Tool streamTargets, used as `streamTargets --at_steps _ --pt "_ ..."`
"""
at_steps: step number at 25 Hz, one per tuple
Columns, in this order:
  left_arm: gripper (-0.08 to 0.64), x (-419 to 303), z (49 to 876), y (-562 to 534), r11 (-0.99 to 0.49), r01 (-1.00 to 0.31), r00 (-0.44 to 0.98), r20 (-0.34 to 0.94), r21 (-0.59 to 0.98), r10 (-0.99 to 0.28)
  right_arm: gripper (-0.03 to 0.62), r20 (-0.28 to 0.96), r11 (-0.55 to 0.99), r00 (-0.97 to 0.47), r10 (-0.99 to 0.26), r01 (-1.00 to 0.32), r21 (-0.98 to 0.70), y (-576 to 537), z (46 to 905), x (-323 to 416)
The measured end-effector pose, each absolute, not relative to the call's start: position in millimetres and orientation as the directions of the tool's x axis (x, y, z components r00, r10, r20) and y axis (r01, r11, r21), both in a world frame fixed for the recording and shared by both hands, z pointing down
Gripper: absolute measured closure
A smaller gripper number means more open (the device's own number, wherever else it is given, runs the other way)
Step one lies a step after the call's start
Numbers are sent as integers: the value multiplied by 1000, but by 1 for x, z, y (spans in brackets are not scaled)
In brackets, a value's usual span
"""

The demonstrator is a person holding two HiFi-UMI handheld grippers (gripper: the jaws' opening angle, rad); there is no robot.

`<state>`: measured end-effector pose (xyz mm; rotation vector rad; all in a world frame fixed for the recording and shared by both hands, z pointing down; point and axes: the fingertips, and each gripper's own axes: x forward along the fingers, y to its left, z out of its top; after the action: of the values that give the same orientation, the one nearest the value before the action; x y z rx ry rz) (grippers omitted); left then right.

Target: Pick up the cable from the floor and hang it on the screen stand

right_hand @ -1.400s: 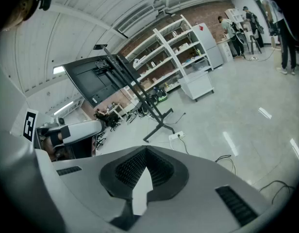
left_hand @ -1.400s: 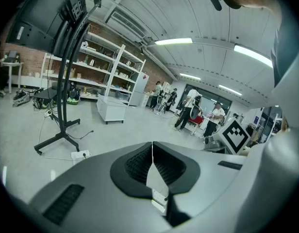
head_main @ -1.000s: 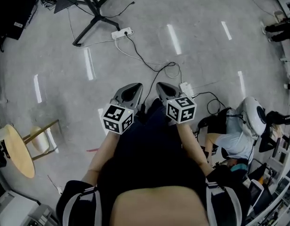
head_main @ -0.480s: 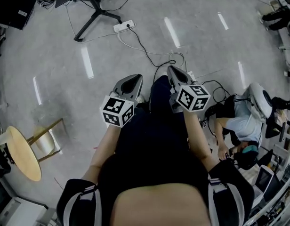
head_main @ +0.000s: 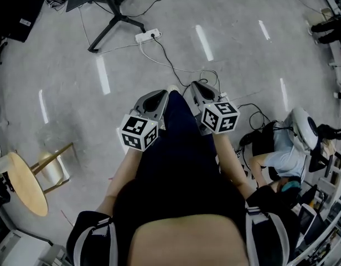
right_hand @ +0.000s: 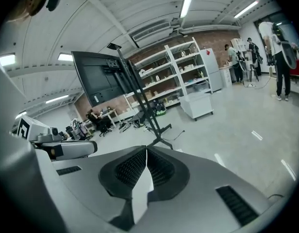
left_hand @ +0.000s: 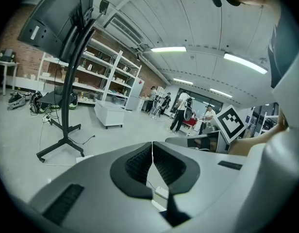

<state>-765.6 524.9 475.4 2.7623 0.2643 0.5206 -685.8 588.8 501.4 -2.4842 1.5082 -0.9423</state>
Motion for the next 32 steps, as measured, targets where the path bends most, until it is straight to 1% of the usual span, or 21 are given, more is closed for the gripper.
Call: streamTargets --at_steps 10,15,25,32 --pt "549 -662 457 465 -939 72 939 294 338 178 568 414 -464 317 -853 -824 -326 522 474 -578" --pt "549 -615 454 439 -943 57 941 297 328 160 568 422 -446 292 -858 -832 -331 495 474 -539" --pt "549 -558 461 420 -945 22 944 303 327 127 567 409 -389 231 -883 -848 -360 467 479 -496" --pt "549 -541 461 419 -946 2 946 305 325 107 568 408 -377 221 -886 -854 -358 470 477 -480"
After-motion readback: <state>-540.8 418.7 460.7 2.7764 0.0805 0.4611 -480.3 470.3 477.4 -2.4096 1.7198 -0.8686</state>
